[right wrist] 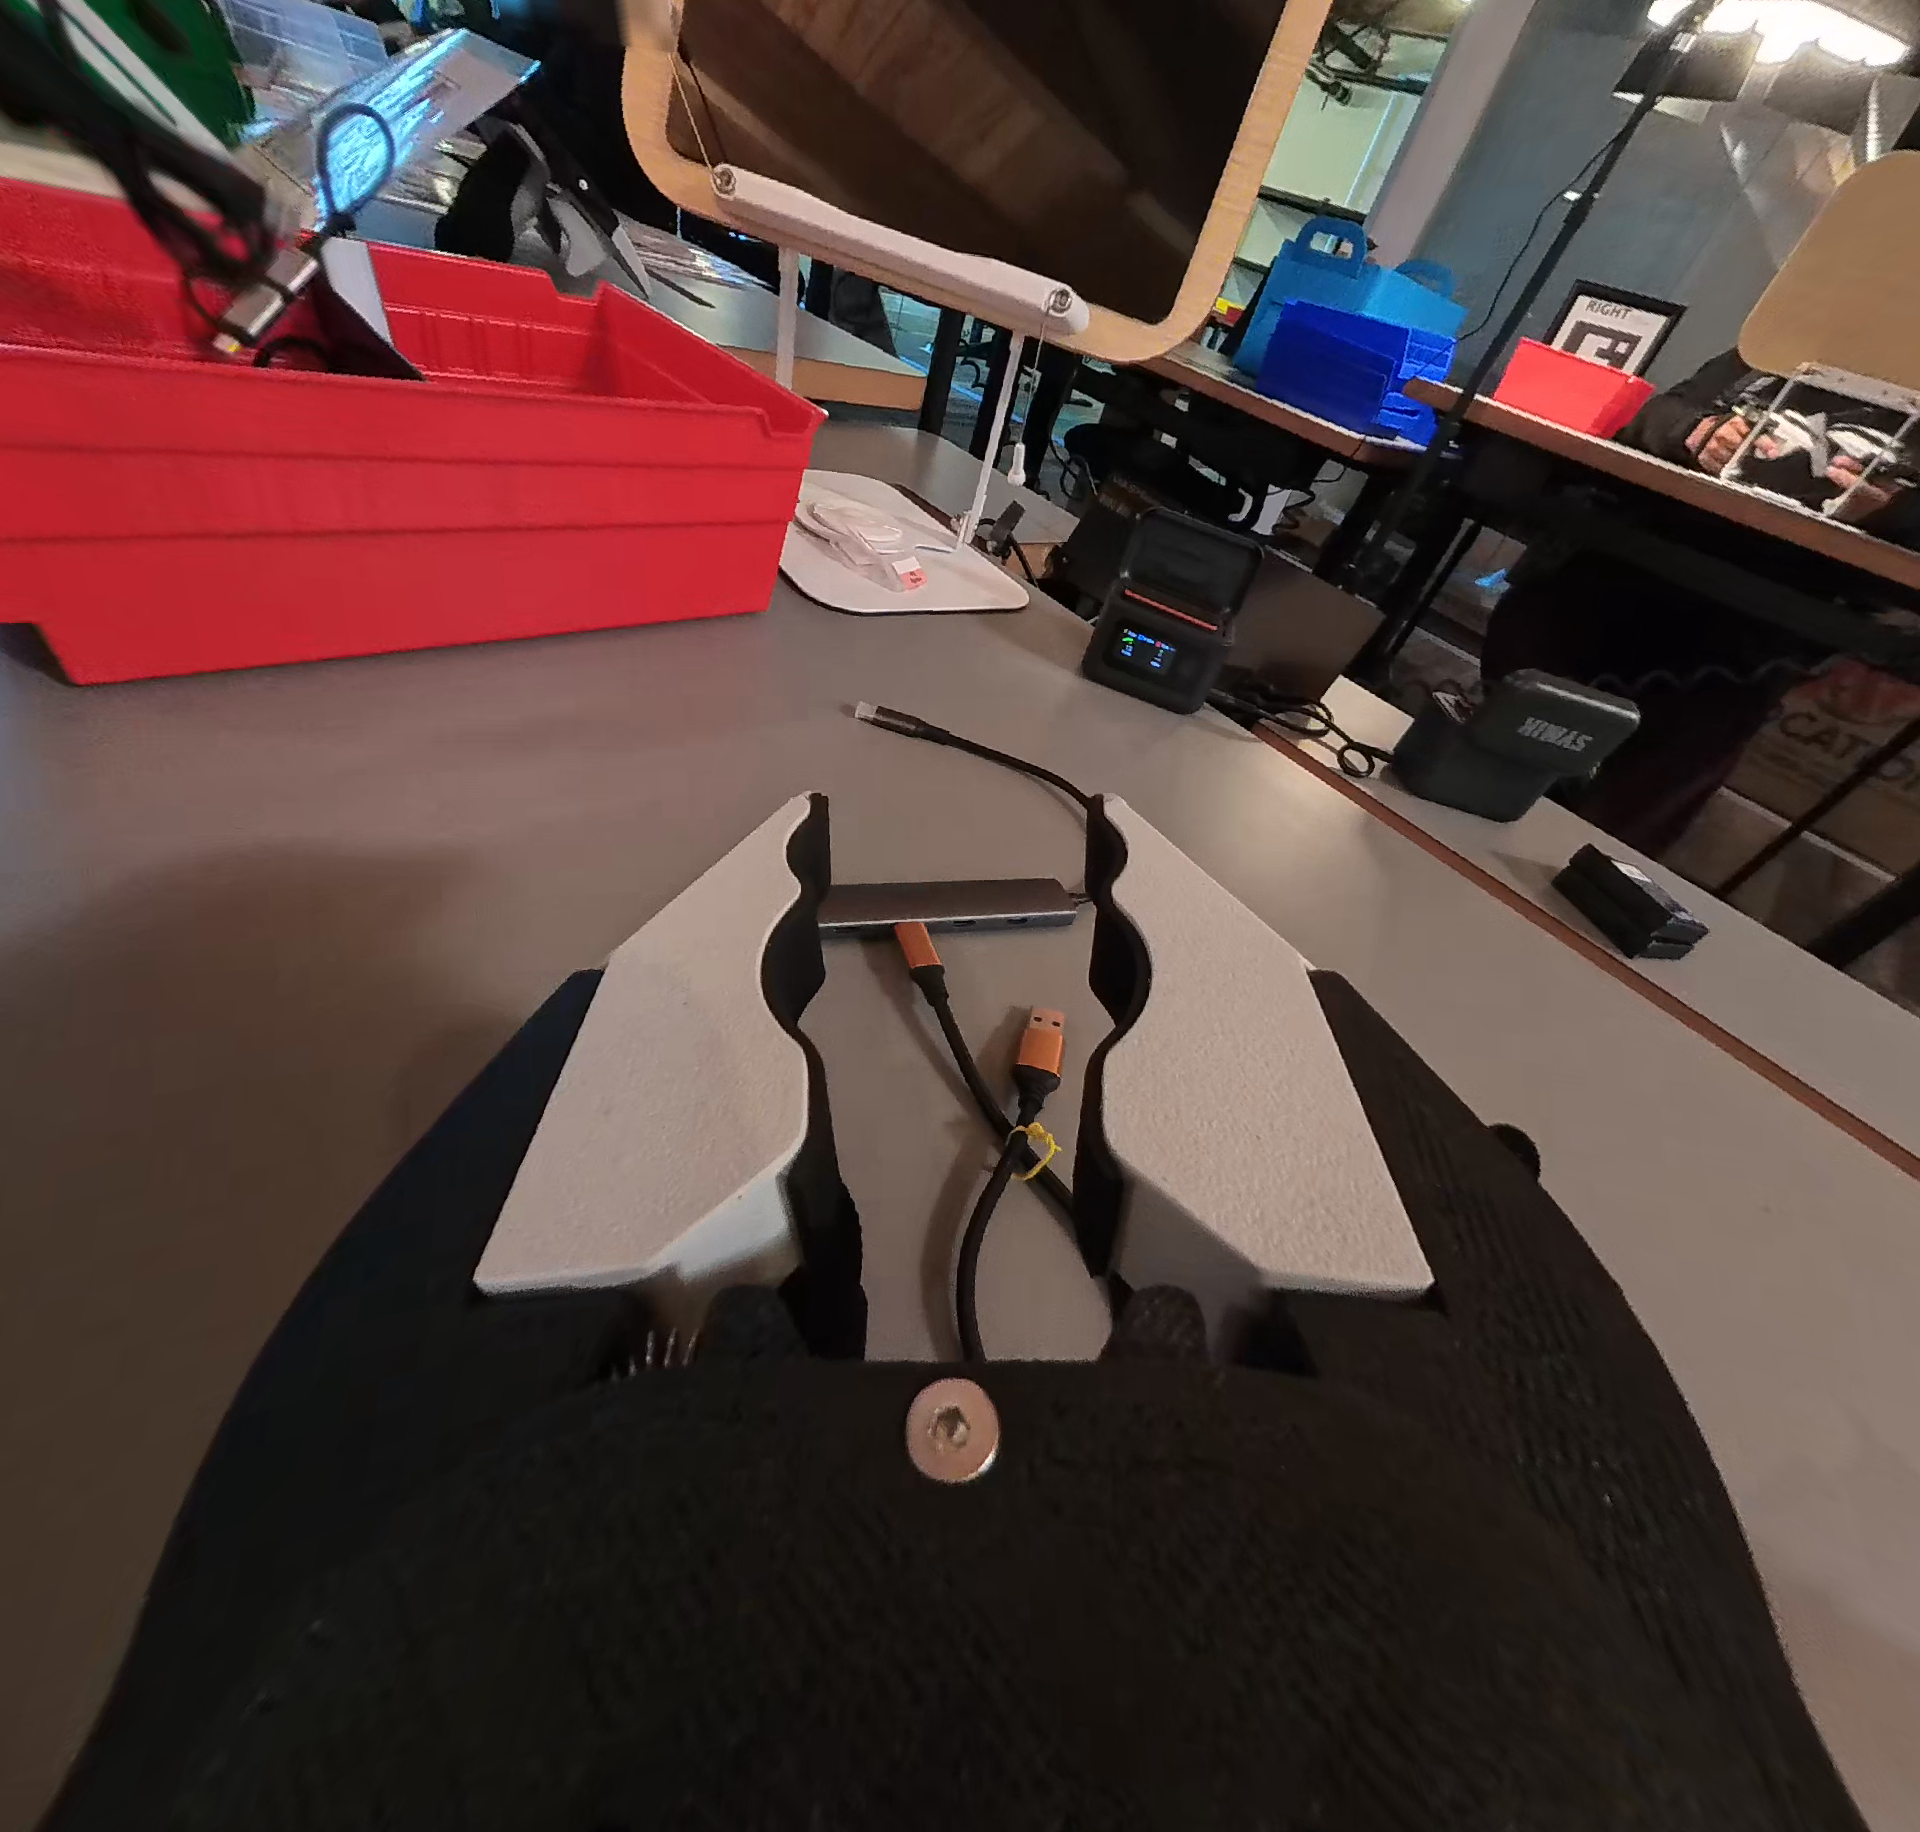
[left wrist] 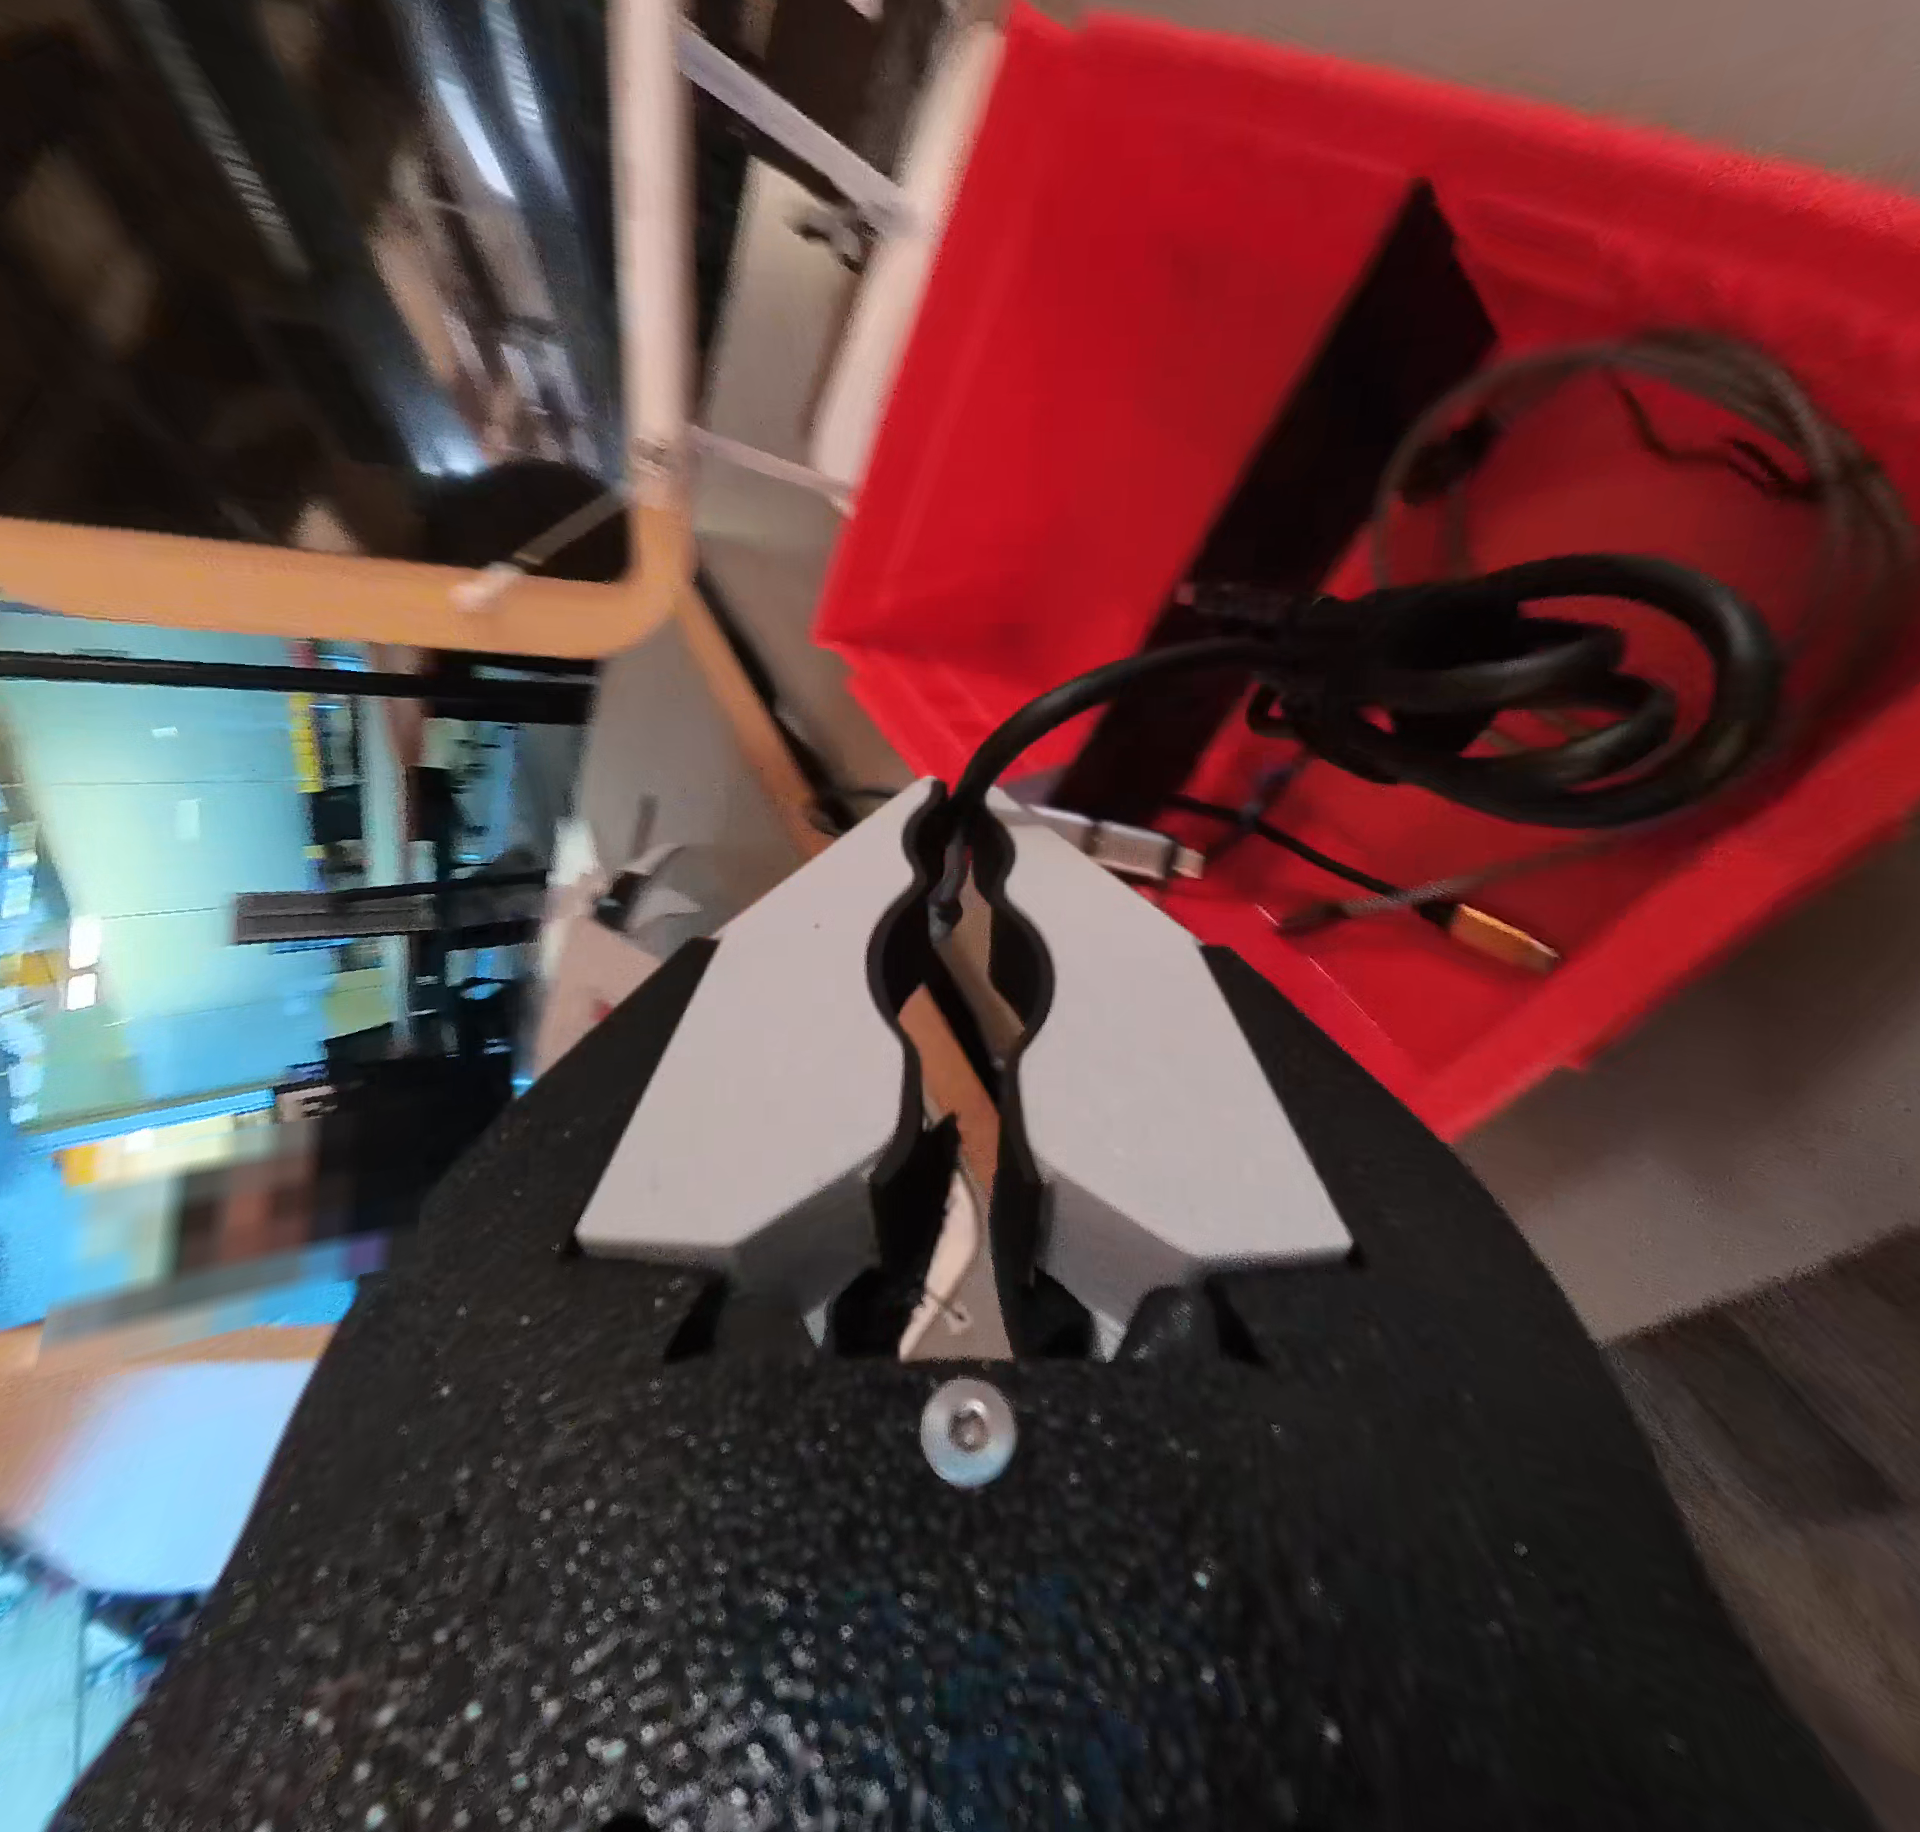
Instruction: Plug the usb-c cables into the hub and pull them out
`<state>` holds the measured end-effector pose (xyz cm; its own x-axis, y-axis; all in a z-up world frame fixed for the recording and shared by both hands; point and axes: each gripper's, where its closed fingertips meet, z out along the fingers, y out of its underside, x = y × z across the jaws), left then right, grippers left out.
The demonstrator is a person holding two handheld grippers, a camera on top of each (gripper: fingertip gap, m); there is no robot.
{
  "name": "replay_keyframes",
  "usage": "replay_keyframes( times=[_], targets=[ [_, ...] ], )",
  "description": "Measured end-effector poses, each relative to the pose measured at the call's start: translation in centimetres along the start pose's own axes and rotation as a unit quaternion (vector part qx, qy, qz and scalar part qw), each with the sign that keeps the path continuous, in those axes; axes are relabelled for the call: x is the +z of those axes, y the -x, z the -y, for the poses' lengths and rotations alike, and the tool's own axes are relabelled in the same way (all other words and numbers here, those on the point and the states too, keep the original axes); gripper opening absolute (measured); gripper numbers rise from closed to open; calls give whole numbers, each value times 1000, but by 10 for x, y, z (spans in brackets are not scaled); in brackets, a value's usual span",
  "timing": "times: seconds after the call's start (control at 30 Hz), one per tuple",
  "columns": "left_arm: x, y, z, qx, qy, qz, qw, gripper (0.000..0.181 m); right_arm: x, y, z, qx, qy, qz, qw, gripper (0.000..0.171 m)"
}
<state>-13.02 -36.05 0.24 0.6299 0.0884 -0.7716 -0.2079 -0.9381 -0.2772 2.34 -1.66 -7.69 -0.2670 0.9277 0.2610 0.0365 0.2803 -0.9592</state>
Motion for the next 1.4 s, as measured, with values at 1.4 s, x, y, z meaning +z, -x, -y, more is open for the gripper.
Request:
replay_keyframes(
  times=[1.4],
  targets=[
    [101, -149, 364, -139, -328, -202, 912, 67, -56, -74, 42, 3, -168, -206, 964, 35]
  ],
)
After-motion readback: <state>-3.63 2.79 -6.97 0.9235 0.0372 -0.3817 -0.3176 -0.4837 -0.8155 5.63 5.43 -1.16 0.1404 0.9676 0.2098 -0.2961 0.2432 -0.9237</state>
